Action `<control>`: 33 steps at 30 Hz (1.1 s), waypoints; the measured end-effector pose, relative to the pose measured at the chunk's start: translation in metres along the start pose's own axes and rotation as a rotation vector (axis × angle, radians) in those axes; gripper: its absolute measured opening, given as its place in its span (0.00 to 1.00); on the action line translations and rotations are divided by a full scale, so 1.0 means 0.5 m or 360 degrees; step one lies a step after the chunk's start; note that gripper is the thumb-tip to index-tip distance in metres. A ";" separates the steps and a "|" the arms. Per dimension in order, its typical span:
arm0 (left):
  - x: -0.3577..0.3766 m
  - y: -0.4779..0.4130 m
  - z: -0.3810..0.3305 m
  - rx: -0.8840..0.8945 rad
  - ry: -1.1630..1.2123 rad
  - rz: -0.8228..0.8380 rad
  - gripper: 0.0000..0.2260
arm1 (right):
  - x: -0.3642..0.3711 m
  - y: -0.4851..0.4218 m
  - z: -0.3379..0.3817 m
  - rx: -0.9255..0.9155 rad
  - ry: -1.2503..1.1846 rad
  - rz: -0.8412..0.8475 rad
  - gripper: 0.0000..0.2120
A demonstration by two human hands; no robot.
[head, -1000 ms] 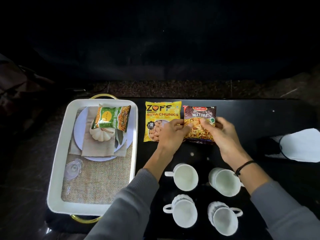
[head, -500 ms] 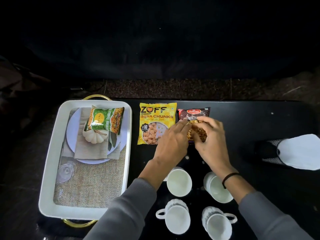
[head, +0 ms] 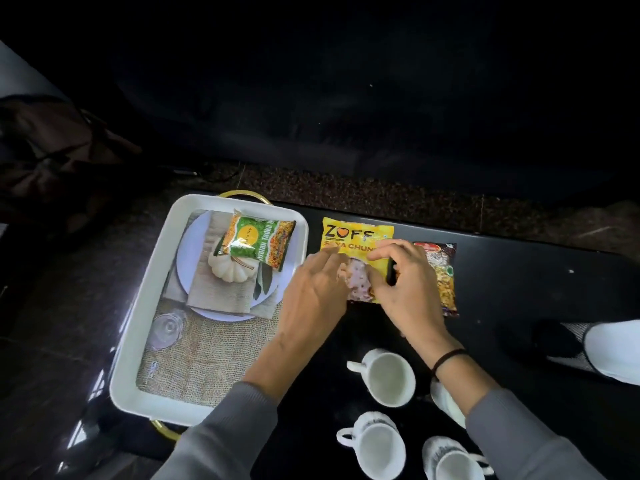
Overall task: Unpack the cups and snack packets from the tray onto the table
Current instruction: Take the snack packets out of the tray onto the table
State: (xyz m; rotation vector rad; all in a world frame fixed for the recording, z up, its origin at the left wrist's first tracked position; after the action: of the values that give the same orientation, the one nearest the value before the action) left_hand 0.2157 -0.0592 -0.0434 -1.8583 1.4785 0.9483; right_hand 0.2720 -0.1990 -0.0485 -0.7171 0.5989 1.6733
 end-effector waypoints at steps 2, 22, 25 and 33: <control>-0.039 0.004 0.067 -0.0205 0.0020 -0.0079 0.15 | 0.043 -0.014 0.045 -0.0057 -0.0063 0.0071 0.06; -0.079 0.018 0.354 -0.1629 0.1577 -0.0057 0.26 | 0.302 -0.051 0.177 0.0175 -0.0026 0.0619 0.17; -0.081 0.027 0.355 -0.1611 0.1783 0.0111 0.22 | 0.291 -0.042 0.175 0.0372 -0.0355 0.0605 0.15; -0.109 0.009 0.312 -0.1100 0.1960 0.0245 0.29 | 0.249 -0.018 0.135 0.0807 -0.1175 0.0649 0.29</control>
State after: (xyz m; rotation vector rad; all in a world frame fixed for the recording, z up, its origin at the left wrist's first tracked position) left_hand 0.1767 0.0945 -0.0897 -3.1851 2.1184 0.2938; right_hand 0.2521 -0.0657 -0.0936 0.4134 0.6087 1.8805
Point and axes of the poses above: each hand's wrist, its own y-axis away from the middle knuckle, its own x-axis out of the palm, z = x × y, the point moved 5 cm from there along -y, towards the middle knuckle, and after that the axes turned 7 degrees about -z, right-handed, at the moved point
